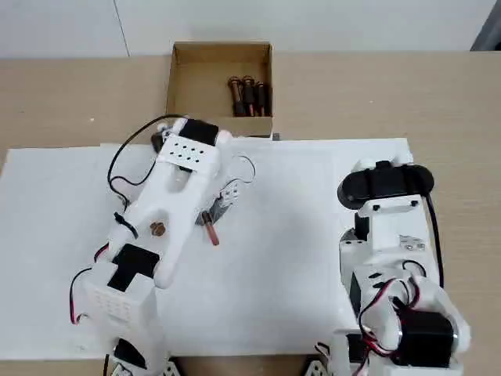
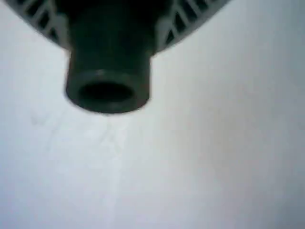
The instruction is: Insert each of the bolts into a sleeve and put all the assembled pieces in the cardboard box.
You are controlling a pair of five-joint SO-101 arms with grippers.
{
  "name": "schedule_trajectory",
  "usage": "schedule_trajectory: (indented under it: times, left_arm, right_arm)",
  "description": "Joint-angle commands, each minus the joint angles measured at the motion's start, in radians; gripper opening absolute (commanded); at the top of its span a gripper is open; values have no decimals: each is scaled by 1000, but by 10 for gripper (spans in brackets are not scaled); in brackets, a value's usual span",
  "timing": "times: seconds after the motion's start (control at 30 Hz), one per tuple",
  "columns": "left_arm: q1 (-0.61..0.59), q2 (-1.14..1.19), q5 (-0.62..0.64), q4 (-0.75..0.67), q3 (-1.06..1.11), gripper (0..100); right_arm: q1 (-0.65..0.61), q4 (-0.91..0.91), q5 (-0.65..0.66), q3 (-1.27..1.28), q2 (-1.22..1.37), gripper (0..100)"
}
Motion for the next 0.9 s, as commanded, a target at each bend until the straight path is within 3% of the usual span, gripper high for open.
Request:
schedule_trajectory:
  times: [0.0,0.3,0.87]
  left_arm:
    - [-12,-9,-68,31,-93,6]
    - [-48,-9,-282,31,-188,6]
    - [-296,2,-1140,31,-188,6]
  right_arm:
    - [1,-27,-5,-3,-5,4]
    - [1,-27,-3,-3,-5,4]
    - [-1,-27,-2,0,-5,4]
